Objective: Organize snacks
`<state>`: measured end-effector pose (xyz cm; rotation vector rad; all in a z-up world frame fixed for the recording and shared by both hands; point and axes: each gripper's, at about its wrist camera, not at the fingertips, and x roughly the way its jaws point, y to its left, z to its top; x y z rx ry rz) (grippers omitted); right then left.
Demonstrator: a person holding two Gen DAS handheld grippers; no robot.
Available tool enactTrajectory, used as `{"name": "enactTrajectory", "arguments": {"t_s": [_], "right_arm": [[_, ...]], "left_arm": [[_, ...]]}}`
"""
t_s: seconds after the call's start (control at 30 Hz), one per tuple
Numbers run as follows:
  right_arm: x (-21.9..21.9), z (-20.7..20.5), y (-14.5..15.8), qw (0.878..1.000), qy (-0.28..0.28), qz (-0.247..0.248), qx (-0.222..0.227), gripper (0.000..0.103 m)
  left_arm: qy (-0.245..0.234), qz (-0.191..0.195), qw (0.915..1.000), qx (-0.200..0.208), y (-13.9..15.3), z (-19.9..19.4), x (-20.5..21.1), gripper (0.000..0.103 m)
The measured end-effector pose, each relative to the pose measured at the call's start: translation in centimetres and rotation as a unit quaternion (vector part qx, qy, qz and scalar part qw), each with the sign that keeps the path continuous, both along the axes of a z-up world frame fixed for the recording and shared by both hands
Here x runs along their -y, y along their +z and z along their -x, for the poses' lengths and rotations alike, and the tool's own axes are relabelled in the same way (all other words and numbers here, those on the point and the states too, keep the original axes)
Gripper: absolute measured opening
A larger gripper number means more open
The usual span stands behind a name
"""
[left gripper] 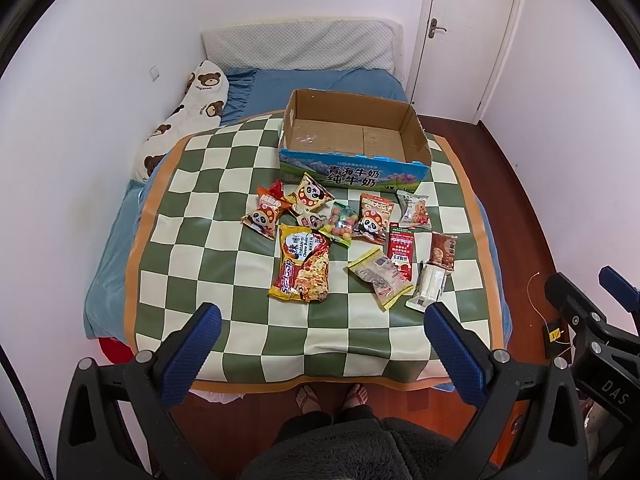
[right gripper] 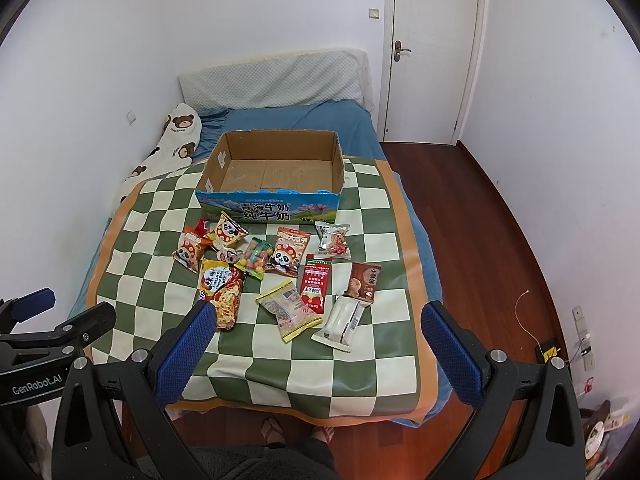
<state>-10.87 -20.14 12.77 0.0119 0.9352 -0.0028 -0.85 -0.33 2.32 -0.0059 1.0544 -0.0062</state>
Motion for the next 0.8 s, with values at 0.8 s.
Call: {"name": "enactTrajectory", "arguments": {"t_s": [0.8], "right_arm": [[-0.35,0.98,0.07,1.0,0.002,-0.002,0.005,0.103]], "left_arm": [[-0.001,0.0,1.0,0.005,0.01,0.85,-0.29,0.103]]}}
